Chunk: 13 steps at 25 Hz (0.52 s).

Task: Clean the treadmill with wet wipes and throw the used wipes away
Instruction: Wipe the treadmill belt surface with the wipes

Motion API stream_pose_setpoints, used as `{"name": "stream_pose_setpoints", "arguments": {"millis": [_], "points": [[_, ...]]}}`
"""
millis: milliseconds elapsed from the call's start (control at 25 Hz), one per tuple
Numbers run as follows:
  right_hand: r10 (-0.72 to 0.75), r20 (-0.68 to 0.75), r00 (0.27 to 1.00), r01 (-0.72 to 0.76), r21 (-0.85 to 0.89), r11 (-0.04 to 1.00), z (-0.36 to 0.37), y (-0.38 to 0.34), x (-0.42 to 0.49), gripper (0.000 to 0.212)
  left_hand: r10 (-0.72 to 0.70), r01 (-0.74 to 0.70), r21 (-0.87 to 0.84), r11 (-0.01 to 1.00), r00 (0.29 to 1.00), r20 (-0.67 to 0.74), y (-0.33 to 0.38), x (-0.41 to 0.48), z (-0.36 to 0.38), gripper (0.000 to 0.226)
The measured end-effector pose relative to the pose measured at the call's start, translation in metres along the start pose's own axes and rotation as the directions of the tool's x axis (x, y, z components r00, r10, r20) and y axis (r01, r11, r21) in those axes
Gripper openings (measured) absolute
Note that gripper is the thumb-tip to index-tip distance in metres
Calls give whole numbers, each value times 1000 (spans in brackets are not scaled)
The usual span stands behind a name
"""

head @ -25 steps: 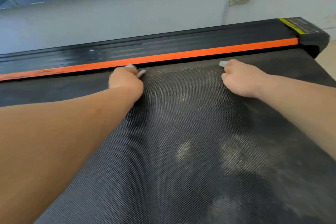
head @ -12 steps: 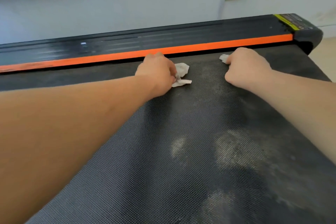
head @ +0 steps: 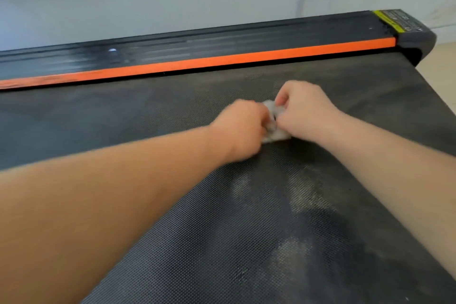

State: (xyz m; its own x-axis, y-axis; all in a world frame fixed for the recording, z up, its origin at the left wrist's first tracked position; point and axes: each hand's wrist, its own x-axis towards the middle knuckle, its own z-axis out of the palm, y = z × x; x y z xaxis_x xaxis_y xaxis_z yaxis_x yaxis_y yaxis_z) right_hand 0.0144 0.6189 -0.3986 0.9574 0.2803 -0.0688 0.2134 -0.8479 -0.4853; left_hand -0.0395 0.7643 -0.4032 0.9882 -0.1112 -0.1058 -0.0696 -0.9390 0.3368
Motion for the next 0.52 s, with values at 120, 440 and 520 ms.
{"name": "stream_pose_setpoints", "arguments": {"millis": [120,440,520], "points": [[-1,106,994,11,-99,995,1,3,-31,6,159,-149,-88,985,980,119,8,-35,9,21],[-53,137,989,60,-41,997,2,15,-87,11,-62,61,-66,996,998,-22,-4,-67,13,26],[-131,276,952,147,-41,988,8,11,-127,11,121,-116,-122,986,992,33,13,-123,22,22]]}}
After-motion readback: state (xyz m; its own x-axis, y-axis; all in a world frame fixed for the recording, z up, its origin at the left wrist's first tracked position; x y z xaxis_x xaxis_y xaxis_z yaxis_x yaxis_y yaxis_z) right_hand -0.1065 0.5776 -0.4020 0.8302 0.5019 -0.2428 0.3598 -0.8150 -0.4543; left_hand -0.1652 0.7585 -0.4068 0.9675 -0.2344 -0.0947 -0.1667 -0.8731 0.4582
